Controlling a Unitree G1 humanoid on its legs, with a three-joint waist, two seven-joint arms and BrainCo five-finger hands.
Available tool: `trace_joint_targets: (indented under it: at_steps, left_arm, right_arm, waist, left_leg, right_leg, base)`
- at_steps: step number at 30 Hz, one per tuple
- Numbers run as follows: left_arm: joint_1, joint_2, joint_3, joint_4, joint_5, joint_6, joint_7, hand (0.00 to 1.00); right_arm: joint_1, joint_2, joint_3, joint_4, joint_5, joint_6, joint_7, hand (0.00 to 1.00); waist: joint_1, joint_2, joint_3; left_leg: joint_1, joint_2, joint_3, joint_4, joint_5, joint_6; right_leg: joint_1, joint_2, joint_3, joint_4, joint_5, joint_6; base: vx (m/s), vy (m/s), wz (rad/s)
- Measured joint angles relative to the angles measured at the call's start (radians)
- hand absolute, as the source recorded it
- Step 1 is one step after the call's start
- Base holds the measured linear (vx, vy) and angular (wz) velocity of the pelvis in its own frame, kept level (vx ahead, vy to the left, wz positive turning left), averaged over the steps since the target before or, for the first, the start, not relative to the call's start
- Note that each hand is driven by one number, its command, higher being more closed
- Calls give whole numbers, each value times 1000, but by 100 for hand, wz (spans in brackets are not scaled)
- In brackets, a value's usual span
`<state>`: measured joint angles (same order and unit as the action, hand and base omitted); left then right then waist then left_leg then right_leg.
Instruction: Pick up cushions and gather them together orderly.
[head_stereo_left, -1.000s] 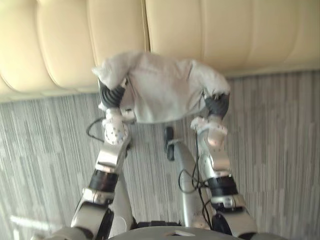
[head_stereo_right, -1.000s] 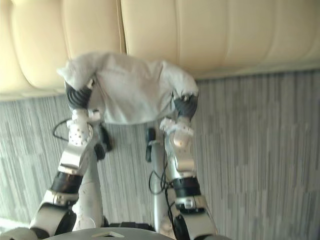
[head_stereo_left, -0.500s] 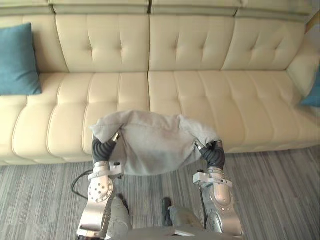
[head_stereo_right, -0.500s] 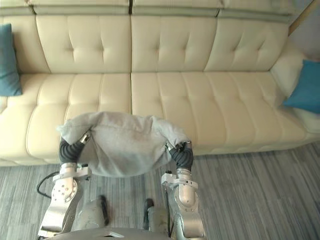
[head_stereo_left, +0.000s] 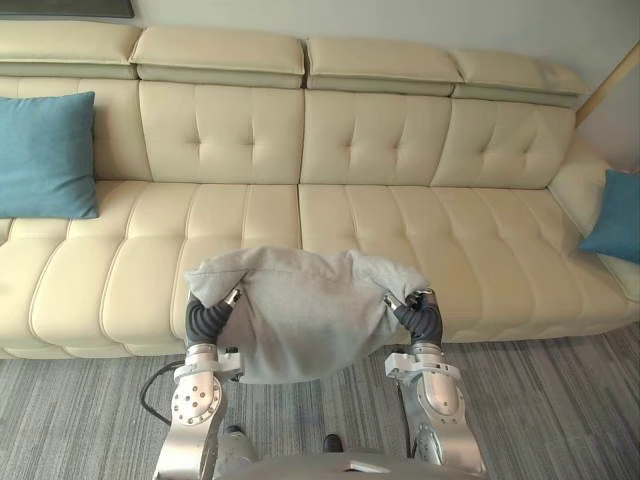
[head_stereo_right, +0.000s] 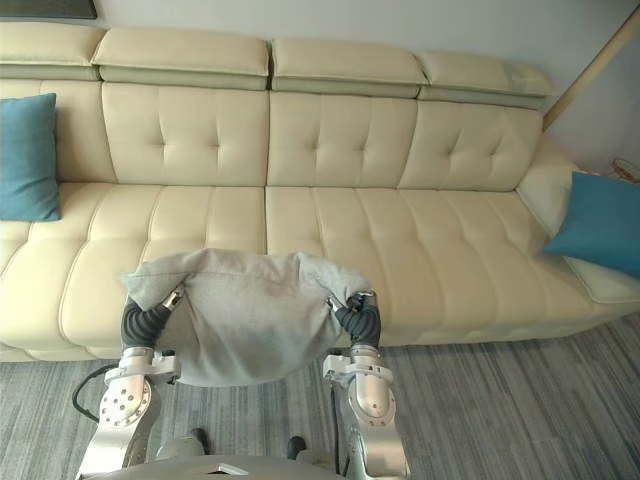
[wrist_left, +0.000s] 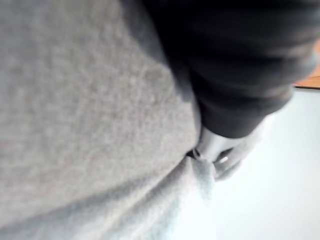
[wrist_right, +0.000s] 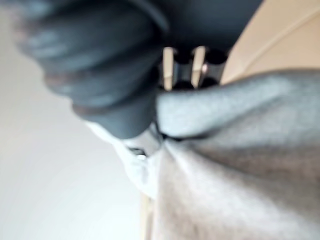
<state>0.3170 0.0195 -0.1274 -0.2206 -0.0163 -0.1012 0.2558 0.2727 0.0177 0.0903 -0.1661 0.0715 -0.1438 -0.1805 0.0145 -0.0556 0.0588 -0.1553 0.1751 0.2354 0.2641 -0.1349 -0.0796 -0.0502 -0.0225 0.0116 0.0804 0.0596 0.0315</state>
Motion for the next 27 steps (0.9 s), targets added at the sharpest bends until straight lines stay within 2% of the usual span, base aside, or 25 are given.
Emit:
trace_joint_targets:
  at_steps: [6, 9, 10, 11, 12, 14, 17, 22, 24, 26, 27]
  left_arm:
    - [19, 1, -6, 0, 0, 0, -12, 100]
    - [29, 1, -6, 0, 0, 0, -20, 100]
    - [30, 5, -5, -1, 0, 0, -20, 100]
    - [31, 12, -5, -3, 0, 0, -20, 100]
    - [19, 15, -7, 15, 0, 1, -20, 100]
    - [25, 5, -24, 15, 0, 1, -23, 100]
    - [27, 4, -22, 15, 0, 1, -23, 100]
    - [26, 6, -14, 15, 0, 1, -20, 100]
    - [24, 6, -7, 15, 0, 1, -20, 100]
    - [13, 7, -12, 15, 0, 2, -21, 100]
    - [5, 10, -12, 15, 0, 2, -21, 100]
  right_arm:
    - [34, 15, -15, -1, 0, 0, 1, 100]
    - [38, 16, -16, -1, 0, 0, 1, 100]
    - [37, 20, -16, -4, 0, 0, 1, 100]
    - [37, 24, -14, -5, 0, 0, 1, 100]
    - [26, 22, -21, 3, 0, 2, 5, 100]
    - [25, 23, -36, -9, 0, 1, 3, 100]
    - [27, 23, -33, -9, -1, 2, 1, 100]
    - [25, 25, -31, -9, -7, 2, 0, 100]
    - [20, 24, -27, -7, -32, 2, 0, 100]
    - [12, 21, -29, 8, -39, 2, 1, 100]
    - [1, 22, -29, 25, -39, 2, 1, 100]
  waist:
    - [3, -2, -1]
    - [11, -1, 0]
    - [14, -10, 1]
    - [14, -27, -2]
    - [14, -61, -11]
    - [13, -28, -1]
    - [12, -25, 2]
    - [18, -19, 7]
    - [18, -4, 21]
    - [9, 13, 52]
    - [7, 15, 75]
  left_leg:
    - [-9, -3, 13, -3, 3, -1]
    - [-10, -3, 11, -3, 3, -2]
    - [-11, -14, 9, -4, 7, -8]
    - [-16, -31, 8, -4, 10, -13]
    - [-35, -59, -7, 32, 22, 0]
    - [-96, -33, -73, 148, -34, 9]
    - [-148, -4, -102, 237, -89, 8]
    - [-157, -10, -98, 289, -134, 31]
    - [-153, -7, -92, 312, -158, 34]
    - [-129, -7, -89, 312, -170, 39]
    - [-98, -10, -84, 310, -191, 42]
  right_leg:
    - [-22, -8, 5, -2, 47, 17]
    - [-23, -6, 0, 10, 44, 19]
    - [-24, -15, -6, 21, 8, 37]
    - [-27, -33, -14, 28, -39, 35]
    - [-57, -66, -30, 49, -115, 60]
    - [-55, -35, -55, 51, -108, 54]
    - [-50, -8, -73, 37, -104, 51]
    - [-37, -13, -62, 51, -101, 46]
    - [-64, -20, -49, 117, -111, 50]
    - [-116, -26, -46, 267, -115, 51]
    - [-167, -40, -47, 410, -117, 46]
  base:
    - [-112, 47, -11]
    - [-97, 4, -3]
    - [-86, -17, 9]
    - [-73, -48, 24]
    - [-62, -33, 23]
    - [-37, -1, 21]
    - [15, 41, 11]
    - [71, 77, 1]
    - [33, 102, -16]
    - [0, 135, -4]
    - [-19, 97, -3]
